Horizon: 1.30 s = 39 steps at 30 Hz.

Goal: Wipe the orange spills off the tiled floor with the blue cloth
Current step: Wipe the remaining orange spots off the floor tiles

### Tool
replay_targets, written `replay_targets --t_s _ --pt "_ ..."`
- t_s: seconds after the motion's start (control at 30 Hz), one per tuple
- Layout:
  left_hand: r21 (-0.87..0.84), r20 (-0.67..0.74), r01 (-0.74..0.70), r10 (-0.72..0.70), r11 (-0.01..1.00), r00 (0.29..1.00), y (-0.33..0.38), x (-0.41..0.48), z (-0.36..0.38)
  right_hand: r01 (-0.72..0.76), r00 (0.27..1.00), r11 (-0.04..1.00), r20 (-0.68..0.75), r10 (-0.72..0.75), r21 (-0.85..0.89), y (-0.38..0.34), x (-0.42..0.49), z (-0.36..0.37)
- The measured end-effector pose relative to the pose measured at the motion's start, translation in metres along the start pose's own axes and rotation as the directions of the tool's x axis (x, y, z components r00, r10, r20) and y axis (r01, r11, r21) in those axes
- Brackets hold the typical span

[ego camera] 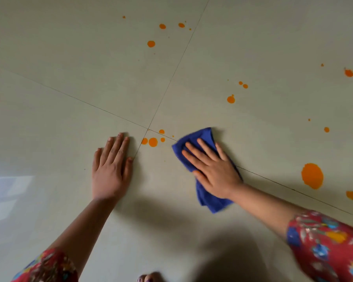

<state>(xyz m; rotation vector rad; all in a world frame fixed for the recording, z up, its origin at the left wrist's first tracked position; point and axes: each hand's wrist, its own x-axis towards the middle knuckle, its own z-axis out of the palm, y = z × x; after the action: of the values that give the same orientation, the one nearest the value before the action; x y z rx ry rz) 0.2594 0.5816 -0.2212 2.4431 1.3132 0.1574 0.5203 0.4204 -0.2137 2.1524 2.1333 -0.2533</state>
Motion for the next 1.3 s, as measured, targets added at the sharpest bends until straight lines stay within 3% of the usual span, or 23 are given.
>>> replay_targets --t_s 0.07,0.13,0.2,0.27,0.33,0.4,0.47,0.5,0.53,0.57,0.6,0.63,0.67,0.73,0.8,0.83,0.87,0.93,0.97,1.03,1.1,1.17,1.3 --pt "-0.001 -0.004 0.003 -0.003 1.0 1.0 0.0 0.0 0.0 -0.036 0.999 0.999 -0.003 0.036 -0.015 0.034 -0.006 0.001" --pt "-0.005 -0.014 0.01 -0.01 1.0 1.0 0.001 -0.001 0.001 -0.269 0.962 0.963 -0.043 0.27 0.025 0.053 0.019 -0.004" --pt "-0.01 -0.021 0.013 -0.014 1.0 1.0 0.001 0.0 0.001 -0.393 0.913 0.915 -0.081 0.401 0.095 0.038 0.054 -0.012" --pt "-0.01 -0.017 0.004 -0.004 1.0 1.0 0.002 0.0 0.0 -0.29 0.95 0.953 -0.094 0.298 0.091 0.008 0.063 -0.008" --pt "-0.018 -0.018 0.002 -0.002 1.0 1.0 -0.001 0.001 0.0 0.01 0.999 1.0 -0.043 -0.009 0.011 -0.015 0.035 -0.001" --pt "-0.023 -0.019 0.006 -0.007 1.0 1.0 -0.001 0.0 0.001 0.347 0.935 0.938 0.082 -0.344 -0.022 -0.015 -0.012 0.002" --pt "-0.013 -0.035 0.011 -0.011 1.0 0.999 0.0 0.0 0.002 0.529 0.846 0.847 0.109 -0.522 -0.057 0.009 -0.026 0.003" --pt "-0.014 -0.044 0.011 -0.012 1.0 0.999 0.0 0.0 0.003 0.508 0.86 0.857 0.091 -0.501 -0.082 0.022 -0.019 0.004" --pt "-0.015 -0.049 0.013 -0.014 1.0 0.999 0.0 0.0 0.003 0.387 0.922 0.918 0.056 -0.383 -0.088 0.032 -0.005 0.002" --pt "-0.014 -0.052 0.012 -0.013 1.0 0.999 -0.001 0.0 0.003 0.183 0.983 0.981 0.012 -0.183 -0.058 0.036 0.009 -0.002" --pt "-0.014 -0.059 0.012 -0.013 1.0 0.998 -0.001 -0.001 0.004 -0.022 0.999 1.0 -0.039 0.022 -0.01 0.032 0.023 -0.007" --pt "-0.012 -0.071 0.013 -0.014 1.0 0.997 0.0 -0.001 0.004 -0.125 0.989 0.992 -0.081 0.127 0.026 0.023 0.031 -0.008" --pt "-0.013 -0.089 0.015 -0.016 1.0 0.996 -0.002 -0.002 0.003 -0.093 0.991 0.995 -0.093 0.096 0.037 0.01 0.034 -0.007" --pt "-0.047 -0.125 0.028 -0.034 0.998 0.992 -0.001 -0.004 0.002 0.281 0.959 0.96 -0.021 -0.281 -0.018 -0.014 0.021 0.003" --pt "-0.091 -0.158 0.077 -0.091 0.993 0.983 -0.005 -0.007 -0.004 0.603 0.797 0.797 0.073 -0.599 -0.04 -0.012 0.015 0.003" --pt "-0.098 -0.165 0.1 -0.115 0.99 0.979 -0.008 -0.009 -0.007 0.622 0.783 0.781 0.069 -0.618 -0.061 -0.007 0.021 0.002" --pt "-0.095 -0.175 0.124 -0.139 0.988 0.975 -0.014 -0.013 -0.011 0.554 0.832 0.829 0.044 -0.553 -0.078 -0.005 0.03 0.0" --pt "-0.081 -0.206 0.18 -0.193 0.98 0.959 -0.032 -0.024 -0.019 0.277 0.96 0.958 -0.012 -0.279 -0.072 -0.008 0.043 -0.003" --pt "-0.081 -0.224 0.214 -0.227 0.973 0.948 -0.043 -0.029 -0.022 0.21 0.977 0.976 -0.025 -0.211 -0.061 -0.012 0.043 -0.004" --pt "-0.1 -0.267 0.297 -0.313 0.95 0.911 -0.061 -0.041 -0.024 0.301 0.952 0.953 -0.047 -0.303 -0.039 -0.028 0.037 -0.001" --pt "-0.18 -0.309 0.401 -0.439 0.898 0.844 -0.071 -0.049 -0.024 0.486 0.873 0.874 -0.024 -0.486 -0.028 -0.051 0.032 0.002" --pt "-0.296 -0.323 0.467 -0.548 0.833 0.772 -0.072 -0.047 -0.023 0.572 0.82 0.82 -0.016 -0.572 -0.025 -0.076 0.041 0.004" --pt "-0.319 -0.348 0.445 -0.54 0.837 0.766 -0.074 -0.045 -0.022 0.599 0.799 0.801 -0.059 -0.598 -0.001 -0.128 0.093 0.003"
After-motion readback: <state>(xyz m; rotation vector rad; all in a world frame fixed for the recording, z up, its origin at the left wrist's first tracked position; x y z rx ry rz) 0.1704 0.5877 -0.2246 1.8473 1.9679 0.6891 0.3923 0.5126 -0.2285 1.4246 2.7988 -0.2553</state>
